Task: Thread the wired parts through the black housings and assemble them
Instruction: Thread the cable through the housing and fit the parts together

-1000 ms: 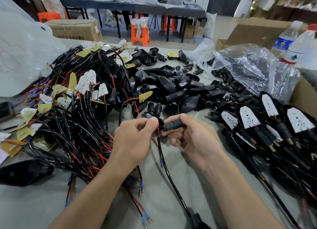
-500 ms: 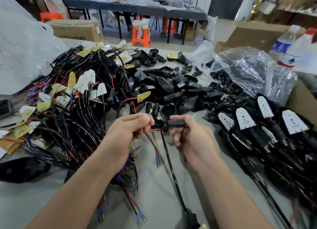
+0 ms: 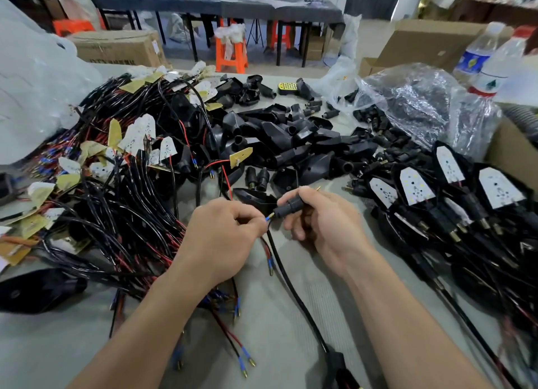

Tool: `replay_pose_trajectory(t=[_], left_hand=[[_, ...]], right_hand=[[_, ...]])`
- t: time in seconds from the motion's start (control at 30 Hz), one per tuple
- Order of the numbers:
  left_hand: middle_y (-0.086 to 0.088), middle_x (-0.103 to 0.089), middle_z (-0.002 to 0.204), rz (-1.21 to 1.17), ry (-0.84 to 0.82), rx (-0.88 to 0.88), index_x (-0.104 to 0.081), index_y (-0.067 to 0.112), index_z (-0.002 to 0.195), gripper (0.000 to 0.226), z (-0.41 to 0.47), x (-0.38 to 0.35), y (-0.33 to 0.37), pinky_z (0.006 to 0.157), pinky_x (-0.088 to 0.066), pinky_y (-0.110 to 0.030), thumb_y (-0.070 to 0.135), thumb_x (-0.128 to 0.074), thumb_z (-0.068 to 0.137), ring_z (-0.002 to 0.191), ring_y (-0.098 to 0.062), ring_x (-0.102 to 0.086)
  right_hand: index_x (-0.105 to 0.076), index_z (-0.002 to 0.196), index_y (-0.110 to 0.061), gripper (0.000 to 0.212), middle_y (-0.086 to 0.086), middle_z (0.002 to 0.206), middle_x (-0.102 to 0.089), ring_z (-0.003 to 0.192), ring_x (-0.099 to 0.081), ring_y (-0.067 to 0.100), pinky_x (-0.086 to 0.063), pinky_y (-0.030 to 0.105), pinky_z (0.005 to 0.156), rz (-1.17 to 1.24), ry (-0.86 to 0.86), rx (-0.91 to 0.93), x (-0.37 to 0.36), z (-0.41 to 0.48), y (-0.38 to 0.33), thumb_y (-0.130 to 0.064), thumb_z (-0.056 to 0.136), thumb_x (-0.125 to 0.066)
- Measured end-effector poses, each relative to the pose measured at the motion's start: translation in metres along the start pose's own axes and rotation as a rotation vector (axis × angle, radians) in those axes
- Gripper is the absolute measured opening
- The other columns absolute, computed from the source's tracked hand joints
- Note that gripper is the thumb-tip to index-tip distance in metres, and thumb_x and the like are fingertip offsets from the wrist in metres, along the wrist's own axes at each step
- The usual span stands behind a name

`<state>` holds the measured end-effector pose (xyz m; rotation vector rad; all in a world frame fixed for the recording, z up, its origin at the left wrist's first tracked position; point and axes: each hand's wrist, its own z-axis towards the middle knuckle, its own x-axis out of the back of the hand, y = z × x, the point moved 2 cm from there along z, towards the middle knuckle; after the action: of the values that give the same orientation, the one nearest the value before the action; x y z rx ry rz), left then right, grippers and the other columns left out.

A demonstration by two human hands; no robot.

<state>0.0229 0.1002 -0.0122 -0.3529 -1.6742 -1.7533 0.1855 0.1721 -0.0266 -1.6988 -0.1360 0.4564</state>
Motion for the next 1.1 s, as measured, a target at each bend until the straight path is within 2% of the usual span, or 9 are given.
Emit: replay_pose_trajectory(t=[0.07,0.13,0.23,0.33,0.53,0.73,0.87,1.0,1.1], left_hand=[[0.041,-0.059,0.085,0.103,0.047,-0.098,-0.078,0.031,0.077,0.012,-0.002,0.0,0.002,0.069,-0.039,-0.005,0.025,-0.076,0.088,0.09,0.008,-0.054],[0.047,-0.052,0.091,0.173,0.055,-0.131,-0.077,0.025,0.074,0.016,-0.002,-0.001,0.0,0.066,-0.035,-0.007,0.025,-0.074,0.09,0.095,0.008,-0.05],[0.03,-0.06,0.08,0.195,-0.006,-0.119,-0.073,0.021,0.068,0.023,0.003,-0.005,-0.006,0.067,-0.035,-0.008,0.024,-0.072,0.091,0.085,0.0,-0.052],[0.024,-0.066,0.075,0.157,-0.041,-0.118,-0.076,0.029,0.071,0.02,0.004,-0.003,-0.006,0.075,-0.038,-0.022,0.026,-0.072,0.09,0.09,0.001,-0.052],[0.012,-0.067,0.071,0.199,0.106,-0.267,-0.075,0.03,0.073,0.017,-0.003,-0.006,-0.007,0.073,-0.045,-0.033,0.024,-0.075,0.089,0.082,-0.009,-0.052],[0.017,-0.071,0.069,-0.093,0.084,-0.097,-0.077,0.042,0.08,0.017,-0.002,-0.009,-0.006,0.063,-0.05,-0.024,0.027,-0.082,0.084,0.072,-0.009,-0.067],[0.027,-0.073,0.075,-0.255,0.169,-0.014,-0.079,0.048,0.086,0.014,-0.001,-0.001,-0.007,0.065,-0.044,-0.003,0.034,-0.081,0.085,0.072,0.011,-0.066],[0.019,-0.066,0.058,-0.252,0.174,0.008,-0.076,0.048,0.078,0.023,0.002,0.003,-0.006,0.052,-0.041,-0.009,0.027,-0.08,0.086,0.049,0.005,-0.053],[0.025,-0.069,0.065,-0.169,0.154,-0.01,-0.077,0.04,0.073,0.022,0.004,-0.002,-0.003,0.058,-0.043,-0.007,0.022,-0.082,0.084,0.061,0.005,-0.062]], right_hand=[[-0.073,0.084,-0.002,0.041,0.019,0.06,-0.059,0.045,-0.041,0.02,-0.039,0.031,0.051,-0.034,0.012,0.011,0.001,0.001,0.002,-0.016,0.105,-0.042],[-0.075,0.085,-0.002,0.042,0.021,0.063,-0.059,0.047,-0.042,0.021,-0.038,0.034,0.055,-0.022,0.002,-0.002,0.0,0.0,0.002,-0.018,0.106,-0.042],[-0.076,0.087,-0.002,0.044,0.021,0.065,-0.059,0.049,-0.041,0.021,-0.037,0.036,0.059,-0.006,-0.016,-0.034,0.0,-0.001,0.004,-0.022,0.107,-0.042],[-0.074,0.088,0.002,0.043,0.019,0.061,-0.058,0.047,-0.042,0.02,-0.039,0.035,0.058,-0.031,-0.019,-0.028,-0.002,0.0,0.003,-0.021,0.106,-0.042],[-0.072,0.083,0.002,0.042,0.014,0.056,-0.06,0.044,-0.043,0.017,-0.035,0.023,0.047,-0.252,-0.017,0.065,0.0,0.001,-0.002,-0.016,0.105,-0.042],[-0.073,0.084,-0.002,0.044,0.019,0.06,-0.06,0.045,-0.044,0.022,-0.043,0.028,0.048,-0.029,-0.014,-0.008,0.0,-0.003,0.001,-0.021,0.108,-0.041],[-0.074,0.084,-0.002,0.044,0.02,0.06,-0.06,0.044,-0.043,0.022,-0.042,0.026,0.045,0.065,0.069,0.004,0.001,-0.006,0.001,-0.019,0.108,-0.042],[-0.077,0.075,-0.01,0.051,0.018,0.061,-0.061,0.045,-0.043,0.022,-0.038,0.027,0.046,0.088,0.087,0.0,0.0,0.0,-0.003,-0.022,0.108,-0.042],[-0.077,0.075,-0.009,0.049,0.019,0.06,-0.06,0.045,-0.044,0.022,-0.04,0.029,0.048,0.086,0.049,0.012,-0.005,0.0,-0.001,-0.021,0.108,-0.042]])
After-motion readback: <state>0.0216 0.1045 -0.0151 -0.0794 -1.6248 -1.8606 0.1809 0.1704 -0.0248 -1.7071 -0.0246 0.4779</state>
